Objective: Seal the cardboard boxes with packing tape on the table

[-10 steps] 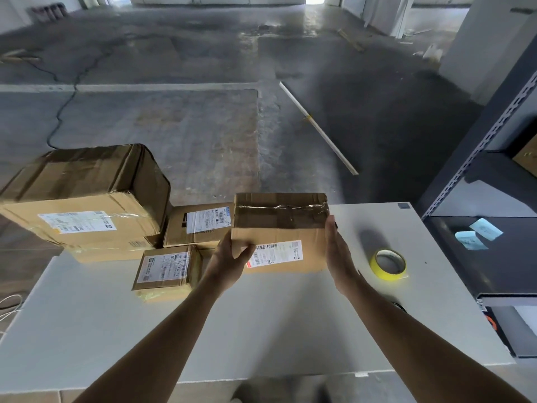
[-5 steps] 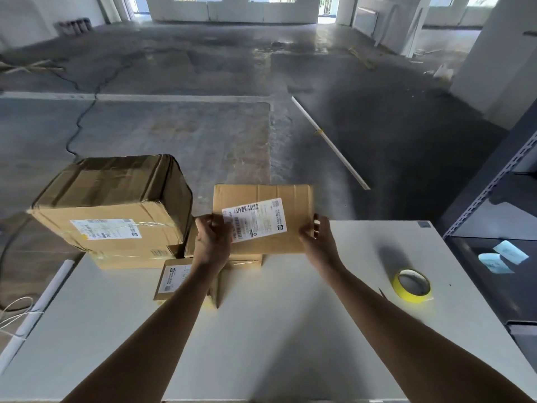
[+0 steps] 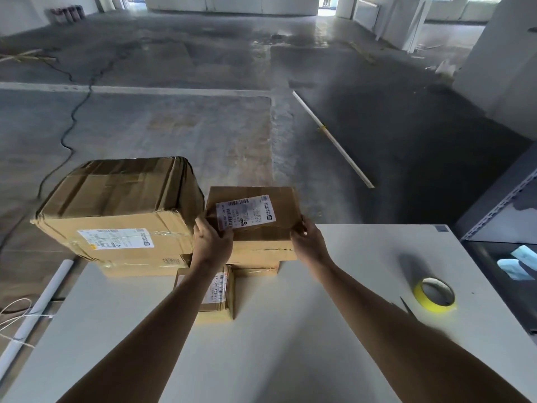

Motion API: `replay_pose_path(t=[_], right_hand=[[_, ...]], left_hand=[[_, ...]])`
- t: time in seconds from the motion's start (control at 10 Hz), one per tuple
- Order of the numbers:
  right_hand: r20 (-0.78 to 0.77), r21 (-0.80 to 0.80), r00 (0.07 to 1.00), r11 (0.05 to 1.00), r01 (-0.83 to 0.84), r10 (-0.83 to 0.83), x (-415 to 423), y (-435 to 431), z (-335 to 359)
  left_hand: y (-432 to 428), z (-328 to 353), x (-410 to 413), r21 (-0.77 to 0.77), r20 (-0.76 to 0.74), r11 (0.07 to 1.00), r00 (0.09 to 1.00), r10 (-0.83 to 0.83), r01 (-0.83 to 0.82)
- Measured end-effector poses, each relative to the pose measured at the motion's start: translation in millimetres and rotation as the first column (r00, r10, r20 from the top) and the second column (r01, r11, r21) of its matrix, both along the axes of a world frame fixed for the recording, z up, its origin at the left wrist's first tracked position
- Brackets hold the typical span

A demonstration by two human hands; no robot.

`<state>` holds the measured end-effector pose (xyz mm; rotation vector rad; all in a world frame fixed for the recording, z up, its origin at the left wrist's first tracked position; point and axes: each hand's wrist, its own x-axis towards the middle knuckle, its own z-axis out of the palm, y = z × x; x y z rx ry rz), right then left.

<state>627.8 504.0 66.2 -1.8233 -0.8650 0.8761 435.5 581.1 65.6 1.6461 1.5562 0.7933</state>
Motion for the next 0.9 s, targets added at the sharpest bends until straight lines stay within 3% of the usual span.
replay_pose_path(t=[0.1, 0.3, 0.5, 0.8, 0.9], right_hand=[[0.015, -0.02, 1.0, 1.0, -0.002, 0.002, -4, 7, -4], [0.056, -0.021, 0.998, 1.0, -0.013, 0.015, -8, 19, -3], [0.095, -0.009, 0.995, 1.0, -0.02, 0.021, -11, 19, -7], [0.14, -0.052, 0.983, 0.992, -0.111, 0.117, -19, 12, -2], [0.186, -0.05, 0.977, 0.995, -0.092, 0.1, -17, 8, -5]], left_hand=[[4, -7, -2, -0.046, -0.031, 0.999, 0.999, -0.01, 0.008], [13, -18, 0, 0.005, -0.147, 0.999, 0.988, -0.038, 0.039], [12, -27, 2, 0.154, -0.333, 0.984, 0.943, -0.029, 0.084], [2, -30, 4, 0.288, -0.395, 0.943, 0.918, -0.042, 0.167], [1, -32, 3, 0.316, -0.343, 0.935, 0.938, -0.046, 0.161]])
